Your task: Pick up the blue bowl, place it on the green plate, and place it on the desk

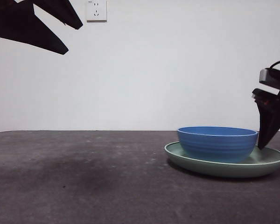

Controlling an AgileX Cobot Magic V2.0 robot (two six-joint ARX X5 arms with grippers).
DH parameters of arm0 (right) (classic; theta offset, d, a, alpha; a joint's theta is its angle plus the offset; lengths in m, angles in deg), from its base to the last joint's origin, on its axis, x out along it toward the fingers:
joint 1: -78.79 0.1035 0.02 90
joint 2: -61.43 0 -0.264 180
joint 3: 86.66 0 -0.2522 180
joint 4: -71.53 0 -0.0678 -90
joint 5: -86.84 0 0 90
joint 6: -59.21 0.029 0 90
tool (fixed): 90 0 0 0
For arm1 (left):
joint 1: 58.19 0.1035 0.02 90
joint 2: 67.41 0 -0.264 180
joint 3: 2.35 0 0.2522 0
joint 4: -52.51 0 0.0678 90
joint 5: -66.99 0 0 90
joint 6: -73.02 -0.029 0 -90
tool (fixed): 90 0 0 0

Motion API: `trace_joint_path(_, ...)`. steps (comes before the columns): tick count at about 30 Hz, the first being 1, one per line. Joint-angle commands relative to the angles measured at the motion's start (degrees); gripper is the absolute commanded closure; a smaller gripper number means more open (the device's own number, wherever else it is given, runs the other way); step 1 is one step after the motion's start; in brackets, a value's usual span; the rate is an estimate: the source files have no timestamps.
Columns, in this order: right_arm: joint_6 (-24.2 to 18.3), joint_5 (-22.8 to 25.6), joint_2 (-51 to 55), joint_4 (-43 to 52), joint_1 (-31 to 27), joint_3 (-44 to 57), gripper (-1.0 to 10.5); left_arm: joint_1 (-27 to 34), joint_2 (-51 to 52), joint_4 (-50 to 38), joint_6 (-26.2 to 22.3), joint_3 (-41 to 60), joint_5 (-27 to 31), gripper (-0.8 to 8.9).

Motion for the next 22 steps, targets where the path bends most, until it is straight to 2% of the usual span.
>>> trace_joint_path(1, 0.5, -0.8, -1.7, 1.2, 0.1, -0.9, 7.2, -0.4, -0.2, -0.5, -0.7, -0.5, -0.5, 5.65)
trace_joint_path(9, 0.6, -1.8, -3.7, 2.3, 0.1, -0.9, 8.2, -0.4, -0.2, -0.5, -0.7, -0.5, -0.5, 5.65)
trace_joint_path(13, 0.6, -1.7, -3.7, 3.0, 0.1, -0.9, 9.4, -0.4, -0.2, -0.5, -0.6, -0.5, -0.5, 5.65)
trace_joint_path(22, 2.6, -2.3, -3.1, 3.5, -0.1, -0.9, 9.4, -0.4, -0.2, -0.5, -0.7, -0.5, -0.5, 5.65)
